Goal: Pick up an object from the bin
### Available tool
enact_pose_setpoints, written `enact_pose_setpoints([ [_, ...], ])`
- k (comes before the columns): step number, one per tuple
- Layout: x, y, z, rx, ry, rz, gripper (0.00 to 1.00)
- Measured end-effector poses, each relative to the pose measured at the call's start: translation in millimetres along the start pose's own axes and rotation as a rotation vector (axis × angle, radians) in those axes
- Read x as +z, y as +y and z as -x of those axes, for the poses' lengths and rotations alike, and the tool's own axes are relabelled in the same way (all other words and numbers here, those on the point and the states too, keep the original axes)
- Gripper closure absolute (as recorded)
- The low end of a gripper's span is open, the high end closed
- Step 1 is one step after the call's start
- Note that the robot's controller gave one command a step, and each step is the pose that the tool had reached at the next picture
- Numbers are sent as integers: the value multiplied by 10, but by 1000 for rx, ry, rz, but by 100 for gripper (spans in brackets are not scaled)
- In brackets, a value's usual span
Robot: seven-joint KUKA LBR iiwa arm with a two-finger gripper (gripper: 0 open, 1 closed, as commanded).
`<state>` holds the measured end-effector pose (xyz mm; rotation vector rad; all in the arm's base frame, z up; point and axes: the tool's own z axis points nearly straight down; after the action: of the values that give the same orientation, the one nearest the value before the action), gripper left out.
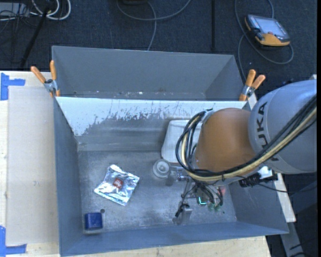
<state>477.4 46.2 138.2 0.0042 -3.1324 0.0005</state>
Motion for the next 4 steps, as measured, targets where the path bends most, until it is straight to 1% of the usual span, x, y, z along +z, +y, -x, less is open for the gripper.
enact_pose_setpoints([
  [1,352,794,176,195,-7,3,0],
  [2,692,1071,547,316,-9,2,0],
  [3,681,1067,543,315,-9,1,100],
  [4,-413,1540,340,271,-14,6,100],
])
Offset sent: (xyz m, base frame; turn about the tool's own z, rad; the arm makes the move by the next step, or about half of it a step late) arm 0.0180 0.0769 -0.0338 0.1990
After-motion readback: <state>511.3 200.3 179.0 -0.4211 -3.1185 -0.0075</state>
